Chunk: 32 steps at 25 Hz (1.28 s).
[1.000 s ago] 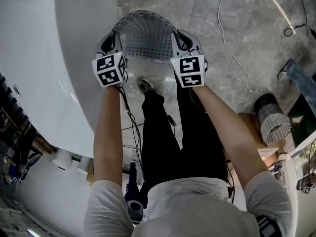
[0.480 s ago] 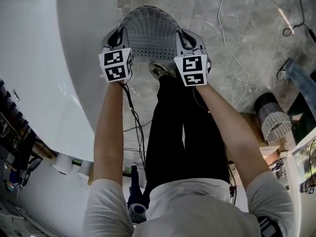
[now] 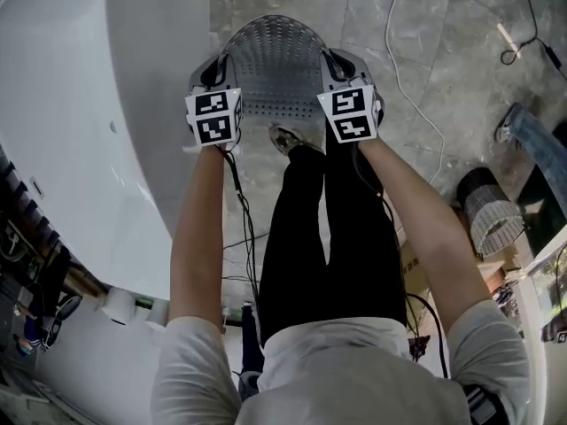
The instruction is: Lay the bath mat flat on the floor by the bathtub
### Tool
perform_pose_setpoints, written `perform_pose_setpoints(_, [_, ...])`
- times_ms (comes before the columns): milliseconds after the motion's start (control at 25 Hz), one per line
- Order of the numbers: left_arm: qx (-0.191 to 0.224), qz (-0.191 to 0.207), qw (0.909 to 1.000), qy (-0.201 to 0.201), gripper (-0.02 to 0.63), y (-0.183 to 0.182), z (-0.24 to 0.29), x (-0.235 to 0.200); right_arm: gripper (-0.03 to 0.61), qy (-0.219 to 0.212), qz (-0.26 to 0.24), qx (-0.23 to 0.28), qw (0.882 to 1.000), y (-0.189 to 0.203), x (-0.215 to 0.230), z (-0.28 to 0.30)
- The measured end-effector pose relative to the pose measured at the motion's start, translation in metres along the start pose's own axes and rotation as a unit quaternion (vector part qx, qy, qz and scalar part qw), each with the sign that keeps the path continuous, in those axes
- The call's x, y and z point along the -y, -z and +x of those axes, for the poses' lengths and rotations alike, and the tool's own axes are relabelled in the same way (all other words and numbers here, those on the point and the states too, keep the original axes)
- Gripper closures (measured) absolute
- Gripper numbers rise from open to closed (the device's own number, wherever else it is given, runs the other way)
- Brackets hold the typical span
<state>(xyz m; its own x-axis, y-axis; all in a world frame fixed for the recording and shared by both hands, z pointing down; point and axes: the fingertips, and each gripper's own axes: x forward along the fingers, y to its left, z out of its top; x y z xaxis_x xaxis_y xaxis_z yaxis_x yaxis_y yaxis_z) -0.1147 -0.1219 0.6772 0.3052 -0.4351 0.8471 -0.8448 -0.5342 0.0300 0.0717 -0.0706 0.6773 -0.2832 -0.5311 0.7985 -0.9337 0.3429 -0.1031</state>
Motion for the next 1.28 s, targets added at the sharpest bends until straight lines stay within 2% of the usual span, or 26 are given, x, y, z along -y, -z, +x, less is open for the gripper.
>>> perform_pose_setpoints(160, [-0.017,-0.031,0.9994,0.004,0.594,-0.005,0.032,-0.001,0.557,-0.011,0.0,-0.026,1.0,0.004,0.018,0.025])
perform_pose_setpoints(320, [-0.029,-0.065,0.9974,-0.014,0.594,-0.013,0.06,-0.009,0.557,-0.027,0.008,-0.045,0.999,0.001,0.023,0.05])
perform_pose_setpoints(520, [-0.04,-0.046,0.998,-0.015,0.594,-0.021,0.093,0.003,0.557,-0.026,0.036,-0.06,0.997,0.002,0.044,0.078])
perform_pose_setpoints(640, [-0.045,-0.054,0.9973,-0.02,0.594,-0.02,0.106,-0.003,0.557,-0.023,0.043,-0.072,0.996,0.007,0.058,0.09])
perform_pose_setpoints(760, [-0.046,-0.066,0.9964,-0.025,0.594,-0.023,0.123,-0.01,0.557,-0.024,0.031,-0.074,0.996,0.008,0.071,0.102])
perform_pose_setpoints(1080, [-0.038,-0.037,0.9985,-0.014,0.594,-0.02,0.17,-0.006,0.557,-0.037,-0.009,-0.067,0.997,0.016,0.089,0.142])
perform_pose_setpoints(1280, [-0.024,-0.046,0.9986,-0.014,0.594,-0.011,0.195,-0.007,0.557,-0.033,-0.024,-0.059,0.997,0.028,0.106,0.168])
